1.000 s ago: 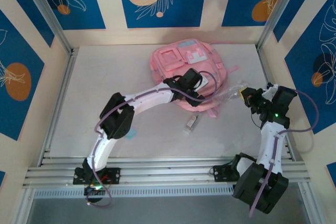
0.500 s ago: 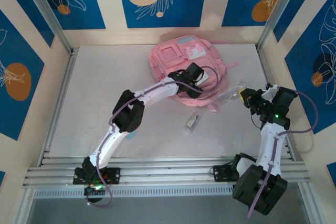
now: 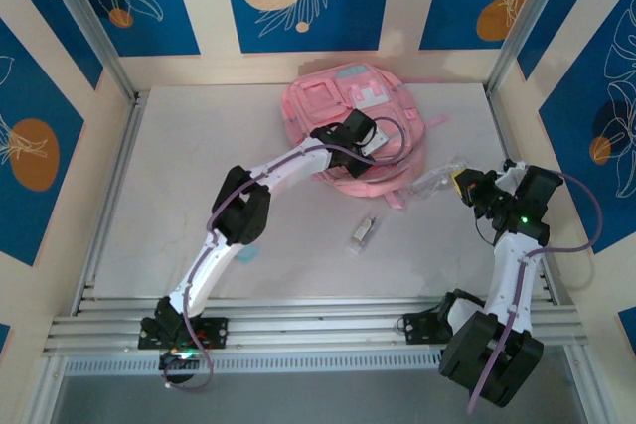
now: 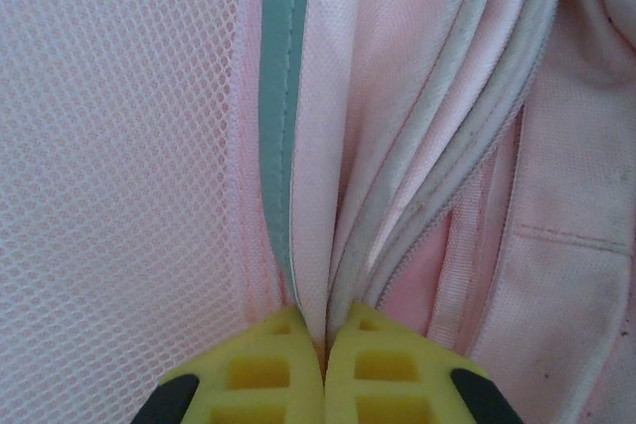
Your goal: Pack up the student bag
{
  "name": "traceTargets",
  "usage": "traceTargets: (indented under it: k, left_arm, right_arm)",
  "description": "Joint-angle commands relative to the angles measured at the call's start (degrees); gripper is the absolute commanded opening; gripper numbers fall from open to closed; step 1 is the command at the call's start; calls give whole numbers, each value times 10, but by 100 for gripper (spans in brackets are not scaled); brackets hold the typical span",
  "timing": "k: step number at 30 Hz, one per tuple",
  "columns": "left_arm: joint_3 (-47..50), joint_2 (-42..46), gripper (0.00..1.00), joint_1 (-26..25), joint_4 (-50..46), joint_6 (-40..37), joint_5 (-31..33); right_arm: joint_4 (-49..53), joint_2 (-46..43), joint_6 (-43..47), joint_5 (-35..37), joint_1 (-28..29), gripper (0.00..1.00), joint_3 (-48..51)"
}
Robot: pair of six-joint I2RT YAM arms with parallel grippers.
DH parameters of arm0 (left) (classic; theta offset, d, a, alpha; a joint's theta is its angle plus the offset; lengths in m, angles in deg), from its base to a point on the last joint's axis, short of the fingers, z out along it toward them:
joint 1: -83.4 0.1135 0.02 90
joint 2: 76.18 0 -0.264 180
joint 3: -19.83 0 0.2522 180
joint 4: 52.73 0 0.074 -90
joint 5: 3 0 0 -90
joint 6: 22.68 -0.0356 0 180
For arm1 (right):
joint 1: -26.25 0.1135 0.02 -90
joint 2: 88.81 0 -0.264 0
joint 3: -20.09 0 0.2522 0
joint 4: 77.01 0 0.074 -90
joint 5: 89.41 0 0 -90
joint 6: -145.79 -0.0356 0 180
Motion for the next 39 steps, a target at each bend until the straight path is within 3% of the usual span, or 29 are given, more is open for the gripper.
traceTargets:
  k: [1,10,18,23,30,39]
  left_arm:
    - [29,7,0,13,-46,1,-7]
    - [8,97,0,41,-49,131,-190]
    - [-34,141,0,54,-31,190,-250]
    - [-64,128,0,68,-26,224,-277]
    - [-58,141,0,69,3,279,-309]
    - [-21,179,0,69,70,342,-334]
  right_arm:
    - [13,-14,8,-12,-4,0,-16]
    - [11,-29,6,-10,-6,0,-4]
    - [-18,-34,-12,-23,1,0,13]
    - [-153,-20,-83,20,71,0,64]
    - [-332,115,-102,168,229,0,25]
    - [-565,355,-179,178,290,0,-54]
